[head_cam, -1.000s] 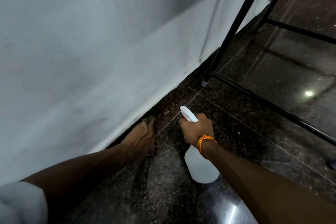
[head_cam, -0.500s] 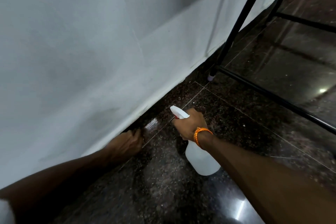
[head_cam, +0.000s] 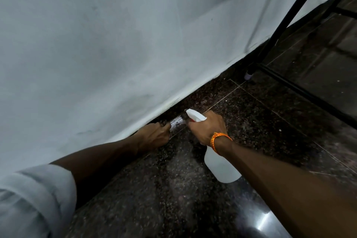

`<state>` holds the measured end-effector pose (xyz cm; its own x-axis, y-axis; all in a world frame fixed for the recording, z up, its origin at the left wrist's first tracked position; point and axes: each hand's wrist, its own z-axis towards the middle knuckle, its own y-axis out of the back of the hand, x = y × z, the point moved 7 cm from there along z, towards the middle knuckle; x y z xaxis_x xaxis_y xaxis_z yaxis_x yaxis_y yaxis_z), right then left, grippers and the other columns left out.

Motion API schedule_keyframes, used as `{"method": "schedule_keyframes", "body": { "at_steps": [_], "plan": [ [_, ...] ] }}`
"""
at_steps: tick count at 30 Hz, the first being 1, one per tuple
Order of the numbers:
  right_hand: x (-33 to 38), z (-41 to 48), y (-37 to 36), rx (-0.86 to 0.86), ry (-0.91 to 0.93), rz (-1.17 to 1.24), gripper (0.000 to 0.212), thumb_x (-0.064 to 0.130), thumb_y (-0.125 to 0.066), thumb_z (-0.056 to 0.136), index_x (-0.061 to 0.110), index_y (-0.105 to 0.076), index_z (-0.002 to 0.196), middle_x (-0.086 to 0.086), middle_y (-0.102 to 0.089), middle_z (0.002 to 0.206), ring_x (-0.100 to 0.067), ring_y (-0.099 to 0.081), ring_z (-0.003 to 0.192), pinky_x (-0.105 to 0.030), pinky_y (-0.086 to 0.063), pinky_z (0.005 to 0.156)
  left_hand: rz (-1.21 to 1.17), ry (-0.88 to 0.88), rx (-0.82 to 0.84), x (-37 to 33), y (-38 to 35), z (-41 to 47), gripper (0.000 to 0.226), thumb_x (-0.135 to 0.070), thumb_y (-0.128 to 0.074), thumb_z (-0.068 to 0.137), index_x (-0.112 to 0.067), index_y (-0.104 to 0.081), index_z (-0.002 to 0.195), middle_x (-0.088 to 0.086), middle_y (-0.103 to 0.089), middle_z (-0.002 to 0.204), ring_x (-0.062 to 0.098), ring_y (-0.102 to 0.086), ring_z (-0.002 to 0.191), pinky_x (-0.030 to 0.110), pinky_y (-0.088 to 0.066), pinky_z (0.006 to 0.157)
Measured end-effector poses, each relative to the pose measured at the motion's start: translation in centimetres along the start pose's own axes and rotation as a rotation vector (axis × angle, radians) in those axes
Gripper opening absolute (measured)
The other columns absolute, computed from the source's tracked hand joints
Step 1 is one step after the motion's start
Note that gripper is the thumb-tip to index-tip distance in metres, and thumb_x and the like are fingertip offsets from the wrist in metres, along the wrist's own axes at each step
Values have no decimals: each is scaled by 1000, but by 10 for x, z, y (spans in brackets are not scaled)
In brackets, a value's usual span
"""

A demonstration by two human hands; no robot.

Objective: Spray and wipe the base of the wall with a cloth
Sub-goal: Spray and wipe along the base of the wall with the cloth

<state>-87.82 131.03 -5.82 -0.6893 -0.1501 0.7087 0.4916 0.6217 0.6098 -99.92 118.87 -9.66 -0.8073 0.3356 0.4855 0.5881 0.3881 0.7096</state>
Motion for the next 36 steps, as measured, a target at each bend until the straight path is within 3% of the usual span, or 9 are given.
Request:
{"method": "schedule_keyframes", "body": {
  "at_steps": [2,4,11,18,25,28,31,33,36],
  "plan": [
    [-4,-1,2,-14,-26,43,31,36,-70,78,6,-65,87,-14,-71,87,-36,-69,78,-44,-61,71,98,-65,-26,-4,-1,5,12,-18,-78,61,-16,-69,55,2,-62,59,17,-55,41,22,-24,39],
    [-9,0,5,-32,-46,72,31,37,-69,74,9,-64,83,-14,-71,84,-37,-71,74,-49,-63,68,139,-80,-31,-2,3,13,18,-20,-80,59,-18,-65,49,-3,-58,47,14,-55,39,22,-20,42],
    [-19,8,17,-62,-84,83,34,37,-65,69,8,-70,87,-15,-73,82,-39,-72,73,-50,-63,72,112,13,-287,28,69,54,8,-18,-64,76,-15,-70,72,1,-66,64,18,-61,55,29,-26,48],
    [-13,11,25,-54,-68,130,21,31,-67,77,10,-62,81,-18,-73,84,-40,-72,79,-48,-62,75,160,-64,-186,-6,7,-13,7,-17,-66,63,-12,-70,61,4,-61,57,20,-56,48,28,-22,42],
    [-3,-11,0,47,-150,242,42,38,-68,72,16,-74,108,-14,-73,82,-35,-73,73,-40,-62,69,-156,179,-215,-2,19,-59,10,-14,-74,51,-12,-66,57,6,-60,51,24,-58,43,24,-38,39],
    [7,-33,-20,86,-203,342,30,31,-70,81,14,-71,106,-16,-72,78,-30,-65,55,-31,-52,53,-390,371,-260,2,23,-105,22,-30,-60,63,-10,-68,66,7,-62,54,27,-62,46,24,-40,36],
    [16,-46,-47,88,-214,372,50,41,-68,67,10,-72,107,-22,-74,88,-34,-70,64,-31,-58,51,-407,479,-225,-8,-2,-135,42,-22,-80,51,-3,-70,88,11,-64,64,32,-65,55,29,-47,42],
    [16,-55,-70,121,-178,332,38,30,-70,75,14,-72,108,-20,-73,86,-31,-68,60,-24,-51,40,-516,501,-113,-22,-35,-143,54,-21,-84,48,-1,-66,95,14,-64,70,37,-64,61,36,-50,44],
    [14,-61,-103,140,-152,283,61,41,-62,61,7,-69,111,-23,-73,97,-39,-73,76,-43,-64,59,-513,497,-34,-37,-69,-155,42,-31,-85,57,-8,-64,86,11,-65,73,35,-64,63,36,-50,42]
  ]
}}
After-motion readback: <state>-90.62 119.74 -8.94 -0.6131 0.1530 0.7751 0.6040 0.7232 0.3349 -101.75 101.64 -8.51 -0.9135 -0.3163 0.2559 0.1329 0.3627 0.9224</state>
